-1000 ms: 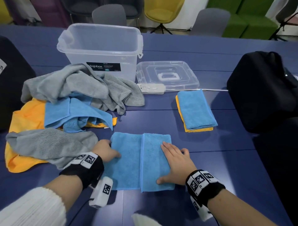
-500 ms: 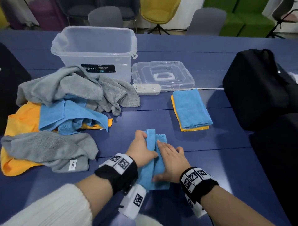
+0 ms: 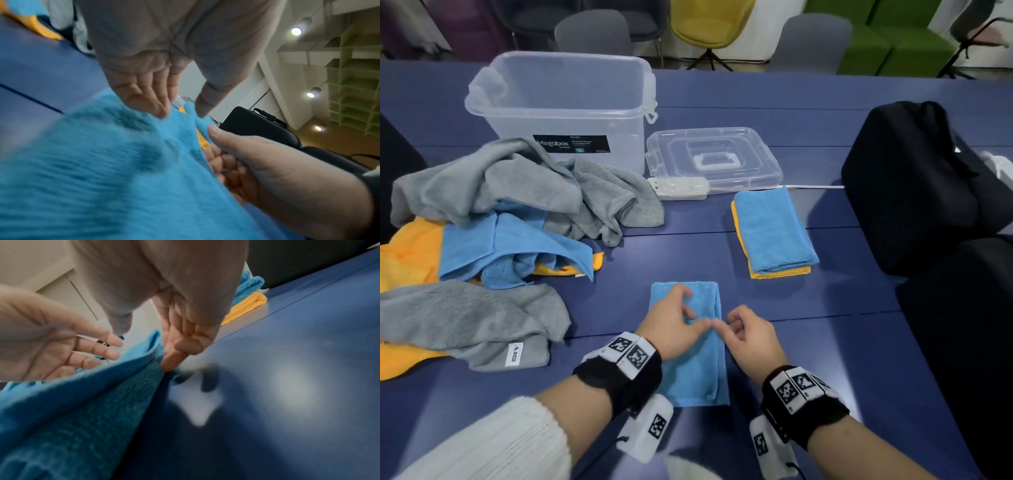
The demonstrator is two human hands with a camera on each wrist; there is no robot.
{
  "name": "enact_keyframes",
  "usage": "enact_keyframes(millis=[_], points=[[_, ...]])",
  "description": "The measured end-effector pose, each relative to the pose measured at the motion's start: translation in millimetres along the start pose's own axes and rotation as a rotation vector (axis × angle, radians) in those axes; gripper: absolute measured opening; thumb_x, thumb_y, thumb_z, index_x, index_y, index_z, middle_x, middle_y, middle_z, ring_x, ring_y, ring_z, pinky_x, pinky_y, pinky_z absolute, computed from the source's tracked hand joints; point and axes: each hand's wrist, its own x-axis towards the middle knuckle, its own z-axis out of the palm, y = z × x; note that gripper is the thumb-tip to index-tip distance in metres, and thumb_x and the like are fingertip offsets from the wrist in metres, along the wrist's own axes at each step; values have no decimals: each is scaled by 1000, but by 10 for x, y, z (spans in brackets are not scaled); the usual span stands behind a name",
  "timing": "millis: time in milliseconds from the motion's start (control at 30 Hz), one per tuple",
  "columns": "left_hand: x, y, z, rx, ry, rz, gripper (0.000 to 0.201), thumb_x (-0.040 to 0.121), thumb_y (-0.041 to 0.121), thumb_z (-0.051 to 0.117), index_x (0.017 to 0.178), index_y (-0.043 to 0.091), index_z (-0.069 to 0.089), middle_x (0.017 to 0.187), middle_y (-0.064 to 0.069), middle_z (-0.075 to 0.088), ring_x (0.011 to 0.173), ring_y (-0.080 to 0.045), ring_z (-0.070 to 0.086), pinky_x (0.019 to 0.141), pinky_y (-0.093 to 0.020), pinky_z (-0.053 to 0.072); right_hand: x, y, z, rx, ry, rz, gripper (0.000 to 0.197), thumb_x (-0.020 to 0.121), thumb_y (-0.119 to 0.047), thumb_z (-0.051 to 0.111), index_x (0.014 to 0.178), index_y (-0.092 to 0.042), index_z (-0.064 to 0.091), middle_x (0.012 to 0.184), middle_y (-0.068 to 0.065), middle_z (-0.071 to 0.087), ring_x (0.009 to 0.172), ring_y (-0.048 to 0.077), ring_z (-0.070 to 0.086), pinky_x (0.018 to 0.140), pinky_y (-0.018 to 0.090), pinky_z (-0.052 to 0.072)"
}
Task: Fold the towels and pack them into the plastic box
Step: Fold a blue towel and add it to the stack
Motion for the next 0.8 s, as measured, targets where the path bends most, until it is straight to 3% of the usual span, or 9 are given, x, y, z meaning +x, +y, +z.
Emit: enact_keyframes(millis=[67, 133, 233, 300, 433, 567, 667, 733, 800], points=[[10, -158, -133, 91, 161, 14, 44, 80, 31, 71, 114, 19, 47, 104, 2, 52, 94, -17, 54, 93, -36, 45, 31, -11, 39, -79, -76, 82, 38, 78, -48, 71, 77, -16, 51, 66, -7, 55, 61, 10, 49, 59, 25, 41], [30, -325, -252, 163, 219, -72, 47, 78, 26, 71, 115, 14, 44, 110, -4, 47, 104, -24, 50, 93, -35, 42, 78, -6, 78, -122, -136, 135, 37, 76, -42, 74, 72, -19, 46, 65, -7, 50, 59, 10, 45, 58, 25, 39], [91, -473, -281, 49, 67, -294, 50, 75, 22, 76, 112, 9, 45, 105, -7, 59, 95, -23, 58, 80, -31, 46, 159, -49, 101, -121, -184, 176, 36, 75, -32, 76, 70, -20, 42, 67, -7, 48, 61, 10, 44, 59, 26, 39], [149, -465, -257, -172, -6, -340, 38, 73, 14, 79, 102, 6, 56, 99, -8, 68, 89, -23, 66, 79, -35, 53, 225, -116, 89, -108, -193, 171, 35, 76, -29, 76, 70, -21, 42, 68, -7, 48, 64, 11, 45, 61, 27, 39], [345, -198, -276, -521, 25, -247, 26, 72, 7, 73, 96, 12, 65, 105, -11, 71, 90, -26, 70, 87, -47, 55, 465, -276, -64, -52, -70, 116, 32, 79, -27, 75, 74, -21, 45, 68, -8, 47, 66, 13, 46, 61, 26, 36], [772, 96, -330, -662, 122, -100, 29, 73, 13, 71, 99, 15, 60, 110, -10, 68, 97, -27, 67, 90, -50, 53, 861, -507, -318, 55, 97, 74, 24, 83, -23, 73, 95, -14, 54, 74, -9, 49, 75, 15, 51, 69, 24, 37], [1176, 178, -376, -668, 155, -115, 61, 72, 24, 78, 120, 11, 44, 117, -14, 64, 101, -30, 66, 90, -53, 53, 1198, -617, -512, -2, 167, 62, 30, 87, -22, 67, 112, -8, 56, 78, -8, 56, 88, 20, 56, 77, 25, 39], [1366, 206, -396, -604, 116, -151, 94, 61, 32, 81, 137, 13, 29, 126, -14, 60, 105, -29, 64, 92, -52, 52, 1381, -596, -615, -133, 187, 68, 32, 88, -20, 63, 115, -8, 54, 96, 2, 64, 102, 26, 57, 85, 31, 42], [1410, 255, -403, -392, 104, -123, 107, 60, 32, 82, 145, 16, 21, 137, -10, 52, 118, -26, 56, 103, -45, 45, 1483, -516, -707, -295, 226, 40, 31, 87, -18, 60, 116, -11, 53, 115, 8, 60, 112, 30, 52, 91, 37, 40]])
